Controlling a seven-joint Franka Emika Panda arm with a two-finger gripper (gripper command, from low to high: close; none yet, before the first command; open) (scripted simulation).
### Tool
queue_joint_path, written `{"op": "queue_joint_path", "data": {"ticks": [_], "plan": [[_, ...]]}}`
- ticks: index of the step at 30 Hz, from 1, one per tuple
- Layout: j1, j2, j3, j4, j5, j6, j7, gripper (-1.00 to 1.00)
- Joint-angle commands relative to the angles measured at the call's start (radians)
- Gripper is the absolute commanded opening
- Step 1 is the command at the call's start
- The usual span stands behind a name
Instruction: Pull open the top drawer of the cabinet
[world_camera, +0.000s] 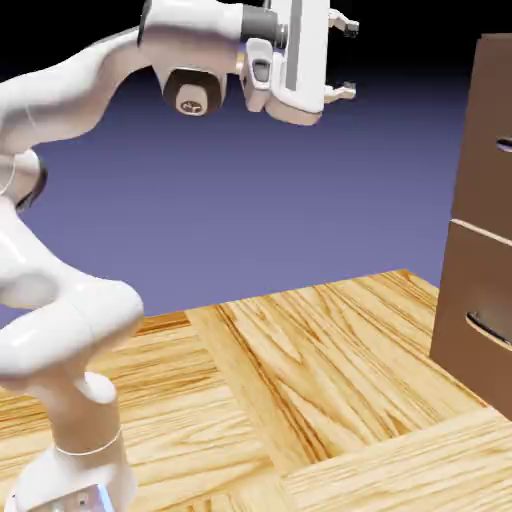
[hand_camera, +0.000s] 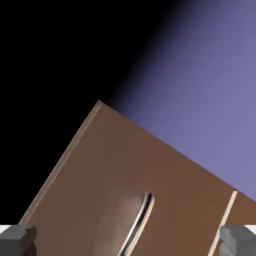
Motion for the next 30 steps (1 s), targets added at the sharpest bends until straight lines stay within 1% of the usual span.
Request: {"op": "queue_joint_path", "data": {"ticks": [1, 30], "plan": [[-0.036, -0.016, 0.018, 0.017, 0.044, -0.013, 0.009, 0.00], [-1.081, -0.479, 0.546, 0.512, 1.305, -0.398, 0.276, 0.00]]}}
